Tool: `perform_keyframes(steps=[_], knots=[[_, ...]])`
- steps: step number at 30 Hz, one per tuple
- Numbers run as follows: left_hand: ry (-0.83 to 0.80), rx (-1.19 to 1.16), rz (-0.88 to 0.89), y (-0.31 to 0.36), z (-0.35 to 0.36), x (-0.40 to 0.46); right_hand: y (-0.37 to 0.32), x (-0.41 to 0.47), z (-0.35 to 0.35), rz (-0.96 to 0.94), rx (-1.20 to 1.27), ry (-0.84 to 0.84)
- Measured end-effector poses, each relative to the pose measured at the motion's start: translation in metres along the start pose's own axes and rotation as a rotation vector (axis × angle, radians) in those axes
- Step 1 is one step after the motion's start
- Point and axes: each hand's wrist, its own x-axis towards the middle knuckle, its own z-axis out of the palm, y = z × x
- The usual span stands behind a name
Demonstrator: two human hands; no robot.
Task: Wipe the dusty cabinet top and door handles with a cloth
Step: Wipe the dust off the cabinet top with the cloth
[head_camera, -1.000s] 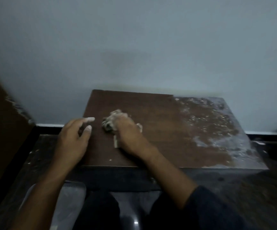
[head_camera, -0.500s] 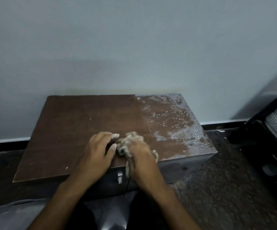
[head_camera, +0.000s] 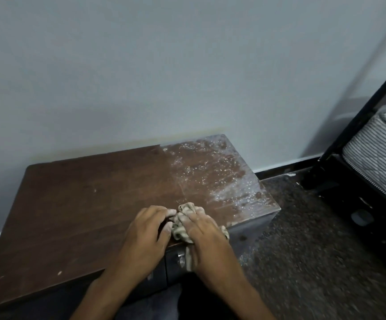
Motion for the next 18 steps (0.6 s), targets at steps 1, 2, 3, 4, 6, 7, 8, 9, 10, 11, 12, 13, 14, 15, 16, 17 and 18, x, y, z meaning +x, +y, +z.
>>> perform_keyframes(steps=[1,2,3,4,6,7,8,9,10,11,12,13,14,15,16,17,18], knots=[[-0.015,0.005,0.021,0.002,0.003,0.001,0.009,-0.001,-0.009,0.043,0.012,0.02],[-0.033,0.01,0.039,0.004,0.006,0.002,0.022,0.001,-0.018,0.116,0.009,0.059],[-0.049,0.013,0.055,0.007,0.008,0.002,0.039,0.006,-0.027,0.195,0.001,0.099],[-0.059,0.015,0.068,0.009,0.01,0.003,0.056,0.014,-0.033,0.26,-0.023,0.142],[-0.066,0.023,0.094,0.014,0.015,0.006,0.072,0.027,-0.038,0.333,-0.083,0.195],[-0.069,0.029,0.106,0.016,0.019,0.009,0.071,0.03,-0.036,0.371,-0.104,0.19],[-0.071,0.033,0.117,0.019,0.021,0.012,0.065,0.029,-0.031,0.399,-0.102,0.162],[-0.075,0.035,0.125,0.023,0.024,0.015,0.057,0.023,-0.026,0.392,-0.083,0.135],[-0.082,0.041,0.138,0.027,0.027,0.019,0.051,0.015,-0.021,0.348,-0.07,0.118],[-0.092,0.05,0.153,0.031,0.029,0.022,0.047,0.005,-0.021,0.3,-0.057,0.12],[-0.101,0.058,0.17,0.035,0.032,0.024,0.051,0.0,-0.023,0.273,-0.044,0.146],[-0.108,0.06,0.185,0.039,0.034,0.025,0.063,-0.001,-0.029,0.279,-0.045,0.188],[-0.113,0.058,0.199,0.042,0.035,0.026,0.081,0.004,-0.034,0.321,-0.059,0.226],[-0.116,0.056,0.214,0.045,0.037,0.027,0.1,0.012,-0.042,0.373,-0.087,0.259],[-0.122,0.057,0.228,0.048,0.038,0.028,0.12,0.023,-0.049,0.415,-0.117,0.281],[-0.127,0.06,0.241,0.05,0.04,0.031,0.133,0.032,-0.057,0.438,-0.135,0.285],[-0.13,0.063,0.251,0.051,0.043,0.034,0.138,0.04,-0.063,0.455,-0.138,0.278]])
